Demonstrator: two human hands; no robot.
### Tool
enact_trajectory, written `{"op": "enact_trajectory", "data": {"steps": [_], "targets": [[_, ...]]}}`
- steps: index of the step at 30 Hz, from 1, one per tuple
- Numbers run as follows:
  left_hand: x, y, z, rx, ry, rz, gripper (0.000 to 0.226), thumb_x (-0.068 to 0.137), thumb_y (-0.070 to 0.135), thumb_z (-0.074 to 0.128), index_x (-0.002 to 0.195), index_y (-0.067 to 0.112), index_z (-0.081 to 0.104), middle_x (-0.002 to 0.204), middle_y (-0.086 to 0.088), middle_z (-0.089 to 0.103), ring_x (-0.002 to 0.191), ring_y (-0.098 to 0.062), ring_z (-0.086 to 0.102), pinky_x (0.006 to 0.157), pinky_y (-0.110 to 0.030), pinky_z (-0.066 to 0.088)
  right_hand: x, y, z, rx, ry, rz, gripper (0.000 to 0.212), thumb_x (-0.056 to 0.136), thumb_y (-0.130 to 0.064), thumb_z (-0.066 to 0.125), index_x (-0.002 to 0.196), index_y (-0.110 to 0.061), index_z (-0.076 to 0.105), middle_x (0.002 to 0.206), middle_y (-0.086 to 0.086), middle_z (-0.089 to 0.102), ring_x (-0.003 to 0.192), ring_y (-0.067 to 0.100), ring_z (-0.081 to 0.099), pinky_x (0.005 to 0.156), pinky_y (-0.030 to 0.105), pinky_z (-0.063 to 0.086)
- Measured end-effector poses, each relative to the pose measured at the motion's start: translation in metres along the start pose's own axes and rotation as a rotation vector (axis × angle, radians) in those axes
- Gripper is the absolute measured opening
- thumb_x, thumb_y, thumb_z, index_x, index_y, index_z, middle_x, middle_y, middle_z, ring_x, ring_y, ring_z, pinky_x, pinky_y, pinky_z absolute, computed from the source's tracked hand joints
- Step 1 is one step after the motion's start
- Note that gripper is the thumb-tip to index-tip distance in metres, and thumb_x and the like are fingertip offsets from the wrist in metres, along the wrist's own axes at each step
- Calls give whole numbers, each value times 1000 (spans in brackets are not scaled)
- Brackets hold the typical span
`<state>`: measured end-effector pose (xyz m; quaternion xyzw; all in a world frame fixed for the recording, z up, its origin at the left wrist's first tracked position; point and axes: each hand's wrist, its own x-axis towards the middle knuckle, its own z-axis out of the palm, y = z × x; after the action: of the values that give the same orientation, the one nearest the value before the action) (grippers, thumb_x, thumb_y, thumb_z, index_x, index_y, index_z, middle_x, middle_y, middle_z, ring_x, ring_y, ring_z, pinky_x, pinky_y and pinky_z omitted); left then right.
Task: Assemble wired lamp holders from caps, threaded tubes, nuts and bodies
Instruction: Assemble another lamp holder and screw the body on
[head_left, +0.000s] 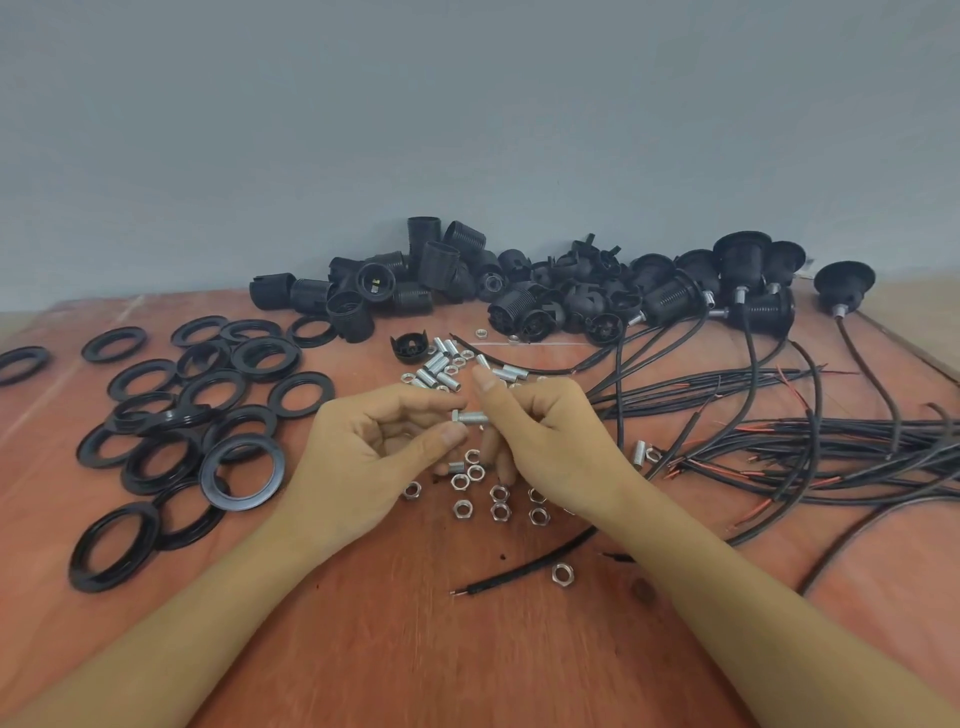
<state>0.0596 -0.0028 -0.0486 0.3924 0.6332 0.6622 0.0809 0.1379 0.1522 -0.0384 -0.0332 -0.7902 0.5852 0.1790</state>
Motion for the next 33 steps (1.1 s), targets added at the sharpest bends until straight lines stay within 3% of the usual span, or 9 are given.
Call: {"op": "enact_trajectory", "data": {"steps": [4, 7, 11, 13, 17, 21, 24, 29, 33], "targets": [[1, 1, -2, 7, 3, 29, 20, 78, 13, 71, 98, 12, 71, 76, -6, 73, 63, -17, 68, 58, -24, 57, 0, -1, 0, 64, -61, -33, 38, 95, -37, 58, 60, -27, 64, 51, 1, 60, 49, 15, 51, 51, 29, 44], [0, 1, -1, 10, -14, 25, 21, 78, 9, 68, 99, 14, 71, 78, -8, 73, 64, -19, 69, 59, -25, 58, -1, 1, 1, 6, -48, -25, 54, 99, -42, 50, 51, -22, 63, 42, 0, 56, 40, 10, 47, 46, 19, 41], [1, 0, -2, 2, -14, 35, 21, 79, 7, 67, 99, 12, 70, 78, -1, 73, 65, -16, 68, 58, -24, 57, -1, 1, 1, 41, -51, -64, 39, 96, -35, 57, 60, -22, 63, 50, -2, 58, 46, 11, 50, 49, 23, 43], [1, 0, -2, 11, -22, 30, 21, 79, 8, 67, 100, 12, 70, 78, -3, 73, 63, -17, 68, 58, -25, 57, -1, 2, 1, 16, -62, -54, 50, 95, -44, 51, 55, -16, 64, 45, 0, 57, 41, 8, 47, 46, 17, 40], [0, 1, -2, 28, -23, 36, 21, 80, 9, 67, 100, 13, 70, 77, -4, 73, 62, -18, 68, 57, -24, 57, -1, 1, 1, 48, -42, -65, 38, 93, -43, 55, 63, -23, 67, 56, 6, 63, 47, 22, 50, 50, 33, 44], [0, 1, -1, 20, -23, 20, 22, 79, 10, 67, 100, 12, 69, 78, -5, 73, 62, -15, 68, 57, -23, 57, 1, 2, 0, 4, -9, -72, 51, 94, -47, 49, 52, -21, 64, 45, 7, 56, 43, 16, 48, 47, 28, 42], [0, 1, -1, 19, -22, 23, 22, 79, 9, 66, 101, 11, 69, 78, -5, 73, 61, -16, 68, 56, -24, 57, 0, 1, -1, 39, -20, -83, 37, 90, -46, 56, 60, -27, 65, 52, 7, 58, 50, 20, 50, 50, 40, 45], [0, 1, -1, 15, -33, 24, 22, 80, 9, 66, 101, 12, 69, 79, -4, 73, 62, -15, 68, 57, -24, 57, 0, 3, -1, 18, -26, -69, 52, 94, -45, 51, 61, -7, 65, 50, 15, 55, 47, 21, 49, 49, 39, 44], [0, 0, -2, 39, -25, 37, 21, 80, 9, 66, 100, 13, 69, 79, -3, 73, 61, -16, 68, 56, -24, 57, 1, 3, -2, 30, -53, -71, 40, 92, -40, 57, 61, -17, 64, 51, 4, 58, 49, 20, 50, 51, 39, 45]]}}
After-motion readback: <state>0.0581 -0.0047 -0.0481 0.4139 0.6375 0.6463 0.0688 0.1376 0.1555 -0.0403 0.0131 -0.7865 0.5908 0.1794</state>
